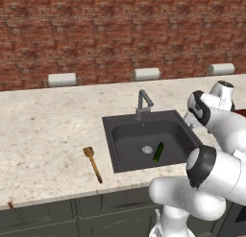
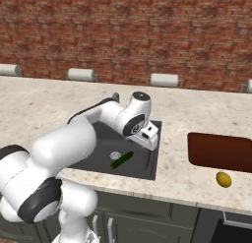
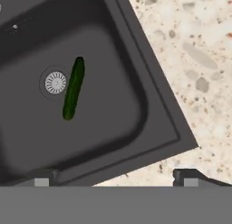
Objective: Pick up all produce items and place them in the sink. Turn on the sink faucet to wash them. Then turn the sink off and put them in the tray.
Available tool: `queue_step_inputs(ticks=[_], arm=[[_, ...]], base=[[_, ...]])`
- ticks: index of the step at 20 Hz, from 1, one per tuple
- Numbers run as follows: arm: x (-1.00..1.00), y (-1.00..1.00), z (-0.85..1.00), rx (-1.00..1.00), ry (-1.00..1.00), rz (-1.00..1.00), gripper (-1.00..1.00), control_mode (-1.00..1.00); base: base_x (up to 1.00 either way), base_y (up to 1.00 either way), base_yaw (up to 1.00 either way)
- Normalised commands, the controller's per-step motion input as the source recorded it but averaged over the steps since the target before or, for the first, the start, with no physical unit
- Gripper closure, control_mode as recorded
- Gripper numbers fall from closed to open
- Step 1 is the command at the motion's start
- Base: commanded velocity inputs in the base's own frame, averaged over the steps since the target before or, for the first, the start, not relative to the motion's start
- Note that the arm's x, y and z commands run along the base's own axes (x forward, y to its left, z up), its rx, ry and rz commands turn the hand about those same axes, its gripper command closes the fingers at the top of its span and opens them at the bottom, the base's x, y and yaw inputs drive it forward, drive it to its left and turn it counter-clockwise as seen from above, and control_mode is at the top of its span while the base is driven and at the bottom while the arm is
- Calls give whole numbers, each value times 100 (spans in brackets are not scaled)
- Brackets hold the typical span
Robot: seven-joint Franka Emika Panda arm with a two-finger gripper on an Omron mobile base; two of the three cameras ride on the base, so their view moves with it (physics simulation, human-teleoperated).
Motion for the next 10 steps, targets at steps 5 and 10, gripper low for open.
queue_step_inputs(ticks=[5,10], arm=[[-64,-91,44,-18,-8,4,-100,-100],[-40,-100,21,-15,-1,0,-100,-100]], base=[[0,0,0],[0,0,0]])
